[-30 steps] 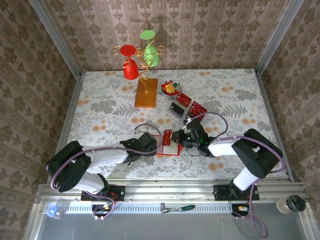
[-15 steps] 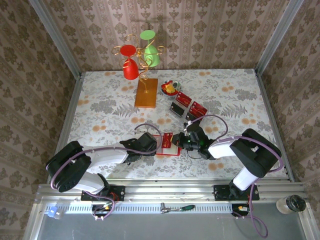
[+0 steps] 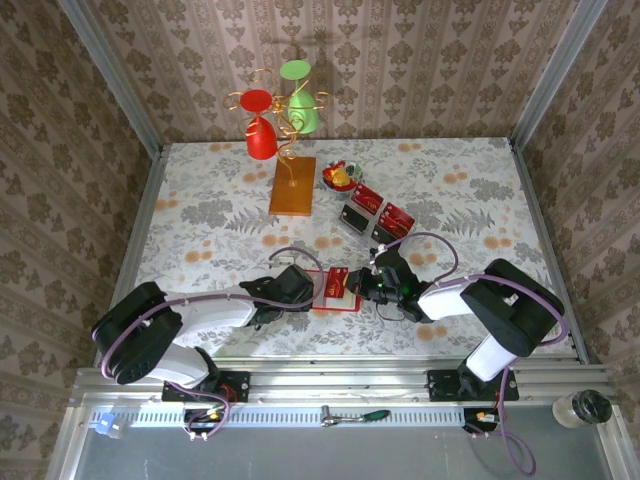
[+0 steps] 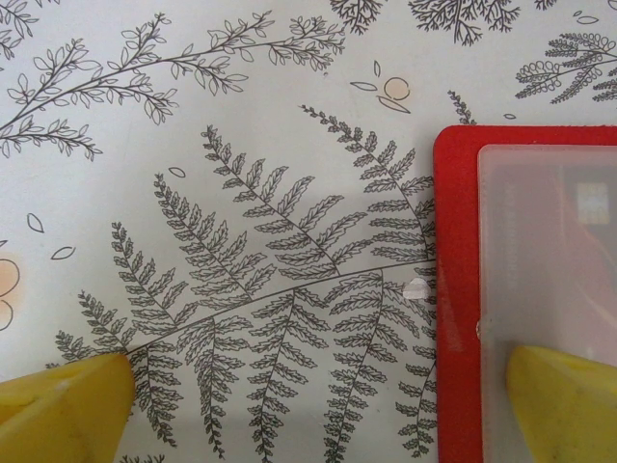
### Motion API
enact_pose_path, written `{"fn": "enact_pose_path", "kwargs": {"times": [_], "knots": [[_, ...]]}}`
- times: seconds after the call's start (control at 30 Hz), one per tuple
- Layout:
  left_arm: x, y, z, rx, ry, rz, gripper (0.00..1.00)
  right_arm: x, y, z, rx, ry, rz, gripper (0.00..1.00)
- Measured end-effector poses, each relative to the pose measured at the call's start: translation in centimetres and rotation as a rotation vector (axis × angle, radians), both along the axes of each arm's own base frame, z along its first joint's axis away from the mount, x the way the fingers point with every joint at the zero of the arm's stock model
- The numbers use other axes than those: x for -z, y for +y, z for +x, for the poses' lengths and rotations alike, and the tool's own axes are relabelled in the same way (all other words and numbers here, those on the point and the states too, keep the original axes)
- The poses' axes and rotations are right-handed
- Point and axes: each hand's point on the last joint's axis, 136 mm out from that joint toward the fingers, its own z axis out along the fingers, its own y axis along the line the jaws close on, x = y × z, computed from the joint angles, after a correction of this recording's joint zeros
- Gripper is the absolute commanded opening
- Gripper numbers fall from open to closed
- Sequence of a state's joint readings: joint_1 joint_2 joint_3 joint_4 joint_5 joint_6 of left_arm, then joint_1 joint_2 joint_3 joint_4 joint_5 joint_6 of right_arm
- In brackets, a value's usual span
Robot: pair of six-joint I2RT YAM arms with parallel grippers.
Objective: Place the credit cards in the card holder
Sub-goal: Insert the credit card into the card slot.
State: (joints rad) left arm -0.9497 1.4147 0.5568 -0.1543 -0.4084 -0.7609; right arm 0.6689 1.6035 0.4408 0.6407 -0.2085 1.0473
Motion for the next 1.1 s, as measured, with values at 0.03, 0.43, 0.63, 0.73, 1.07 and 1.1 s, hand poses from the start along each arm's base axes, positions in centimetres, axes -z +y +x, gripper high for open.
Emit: {"fn": "enact_pose_path", "kwargs": {"times": [0.03, 0.43, 0.63, 0.73, 1.07, 1.1], "knots": [[0.0, 0.0, 0.0, 0.000, 0.000, 0.000, 1.00, 0.0, 0.0, 0.0, 0.000, -0.001, 0.000, 0.00], [0.0, 0.0, 0.0, 0.000, 0.000, 0.000, 1.00, -0.1, 0.4, -0.6, -0.010, -0.007, -0.018, 0.00], [0.0, 0.0, 0.0, 0.000, 0.000, 0.000, 1.00, -0.1, 0.8, -1.0, -0.022, -0.010, -0.021, 0.00], [0.0, 0.0, 0.0, 0.000, 0.000, 0.000, 1.00, -0.1, 1.0, -1.1, -0.025, -0.013, -0.022, 0.00], [0.0, 0.0, 0.0, -0.003, 0.000, -0.002, 1.00, 0.3, 1.1, -1.5, -0.030, -0.002, -0.041, 0.00], [0.0, 0.0, 0.0, -0.003, 0.000, -0.002, 1.00, 0.3, 1.1, -1.6, -0.029, 0.001, -0.042, 0.00]]}}
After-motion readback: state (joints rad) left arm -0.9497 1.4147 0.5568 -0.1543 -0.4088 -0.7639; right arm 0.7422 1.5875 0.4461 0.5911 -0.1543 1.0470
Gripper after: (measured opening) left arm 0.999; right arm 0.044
